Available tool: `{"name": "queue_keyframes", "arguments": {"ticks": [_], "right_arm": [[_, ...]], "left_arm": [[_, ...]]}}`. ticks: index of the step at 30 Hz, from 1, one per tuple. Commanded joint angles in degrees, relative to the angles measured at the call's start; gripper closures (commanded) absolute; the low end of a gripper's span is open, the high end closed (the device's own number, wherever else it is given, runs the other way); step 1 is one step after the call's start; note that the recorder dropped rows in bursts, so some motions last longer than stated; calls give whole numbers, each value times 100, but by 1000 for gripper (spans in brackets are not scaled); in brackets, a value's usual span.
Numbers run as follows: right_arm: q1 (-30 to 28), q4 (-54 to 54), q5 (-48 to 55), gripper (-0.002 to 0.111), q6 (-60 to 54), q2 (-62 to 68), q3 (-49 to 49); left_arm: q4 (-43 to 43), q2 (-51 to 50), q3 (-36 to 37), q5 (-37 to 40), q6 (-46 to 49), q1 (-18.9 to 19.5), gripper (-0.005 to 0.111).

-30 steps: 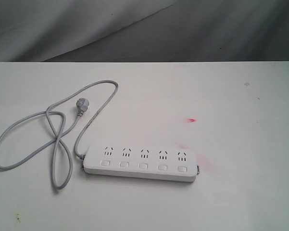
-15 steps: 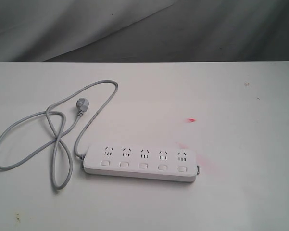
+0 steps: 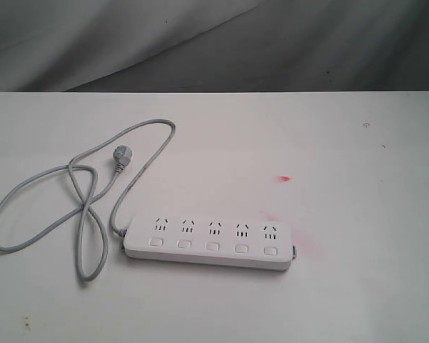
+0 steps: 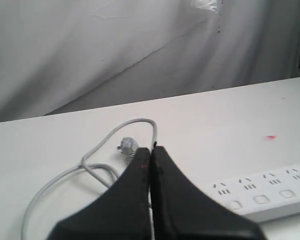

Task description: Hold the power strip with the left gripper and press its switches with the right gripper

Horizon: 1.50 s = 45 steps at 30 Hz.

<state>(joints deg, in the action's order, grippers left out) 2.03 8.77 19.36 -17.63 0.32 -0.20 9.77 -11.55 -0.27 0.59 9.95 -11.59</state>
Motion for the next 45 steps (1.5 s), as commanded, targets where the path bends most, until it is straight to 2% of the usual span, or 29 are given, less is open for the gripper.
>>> {"name": "queue_keyframes", "arguments": {"ticks": [1, 7, 45], "right_arm": [[-34, -68, -19, 108, 11, -32, 20], [-34, -68, -19, 108, 11, -32, 20], [-34, -68, -19, 108, 11, -32, 20]], "left_arm": [[-265, 197, 27, 246, -77, 433, 107], [-512, 962, 27, 1595, -77, 497, 107], [-648, 1018, 27, 1571, -87, 497, 107]]}}
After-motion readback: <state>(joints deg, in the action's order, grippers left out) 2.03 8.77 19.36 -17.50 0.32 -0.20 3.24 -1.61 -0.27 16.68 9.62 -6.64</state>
